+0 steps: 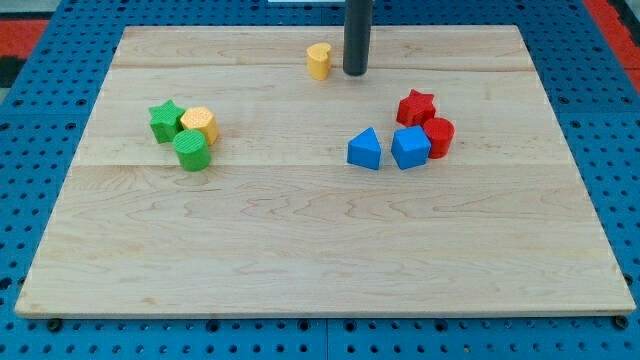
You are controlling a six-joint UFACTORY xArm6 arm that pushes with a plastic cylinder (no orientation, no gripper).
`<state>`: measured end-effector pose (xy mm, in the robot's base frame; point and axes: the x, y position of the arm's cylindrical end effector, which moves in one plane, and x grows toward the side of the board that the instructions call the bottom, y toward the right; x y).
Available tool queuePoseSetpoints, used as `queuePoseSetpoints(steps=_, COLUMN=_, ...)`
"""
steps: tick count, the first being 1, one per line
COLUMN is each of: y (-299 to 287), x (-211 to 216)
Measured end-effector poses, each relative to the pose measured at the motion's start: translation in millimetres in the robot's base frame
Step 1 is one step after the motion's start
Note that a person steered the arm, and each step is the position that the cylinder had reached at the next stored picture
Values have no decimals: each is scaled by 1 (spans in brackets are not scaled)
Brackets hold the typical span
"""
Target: Push the yellow heart into the green star
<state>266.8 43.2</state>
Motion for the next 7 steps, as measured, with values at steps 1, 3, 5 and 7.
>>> queuePoseSetpoints(steps=1, y=-32, x=-19)
queuePoseSetpoints(steps=3, y=-158, x=43)
queuePoseSetpoints(steps=5, y=-196, x=27)
queuePoseSetpoints(steps=7, y=-246, x=69)
